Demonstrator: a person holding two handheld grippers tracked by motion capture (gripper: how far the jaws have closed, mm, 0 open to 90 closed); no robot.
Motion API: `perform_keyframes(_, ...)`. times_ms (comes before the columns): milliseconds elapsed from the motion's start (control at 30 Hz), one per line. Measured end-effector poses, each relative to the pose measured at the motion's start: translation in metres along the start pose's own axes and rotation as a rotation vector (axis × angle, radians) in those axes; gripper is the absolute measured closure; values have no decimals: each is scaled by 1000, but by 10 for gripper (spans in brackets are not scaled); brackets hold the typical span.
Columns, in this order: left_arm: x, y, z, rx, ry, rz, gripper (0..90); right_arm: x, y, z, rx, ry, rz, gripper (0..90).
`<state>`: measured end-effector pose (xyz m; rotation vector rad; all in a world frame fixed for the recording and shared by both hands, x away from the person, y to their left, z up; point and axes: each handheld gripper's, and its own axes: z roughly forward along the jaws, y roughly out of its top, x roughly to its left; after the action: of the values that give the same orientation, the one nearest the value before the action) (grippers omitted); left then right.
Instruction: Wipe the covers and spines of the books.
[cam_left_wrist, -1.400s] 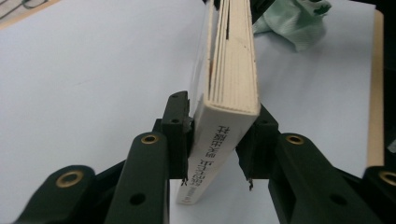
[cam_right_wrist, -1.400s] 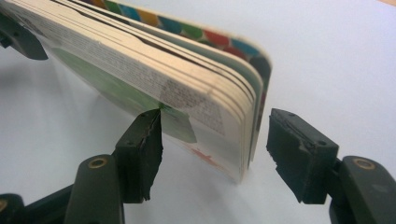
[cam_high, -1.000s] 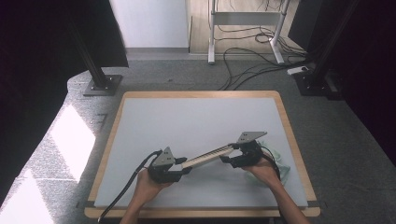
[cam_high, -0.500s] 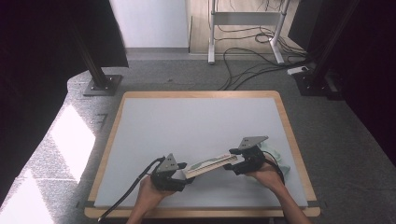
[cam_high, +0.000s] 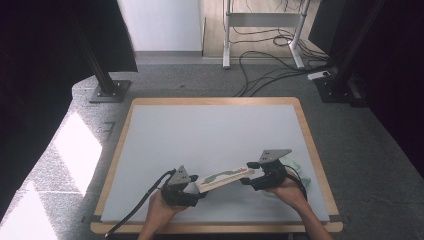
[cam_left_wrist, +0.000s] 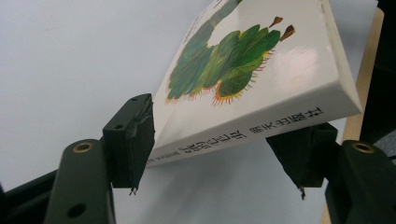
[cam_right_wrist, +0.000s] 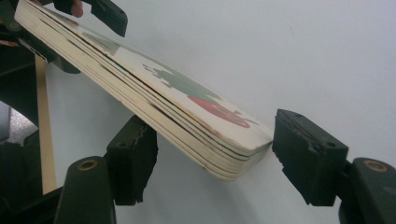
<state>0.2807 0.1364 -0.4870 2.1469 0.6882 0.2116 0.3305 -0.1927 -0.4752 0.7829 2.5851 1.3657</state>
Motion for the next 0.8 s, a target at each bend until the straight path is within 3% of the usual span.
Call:
perform_keyframes(200,-10,-4,1,5,40,-8,319,5,-4,-2,17,-11,20,308)
perform_keyframes(467,-28,-10,0,-1,61,-44,262,13,-14,-5,38,-32,31,294)
perform_keyframes(800,-43,-21,6,34,130,-84,188,21,-31,-4,53,-49,64,284)
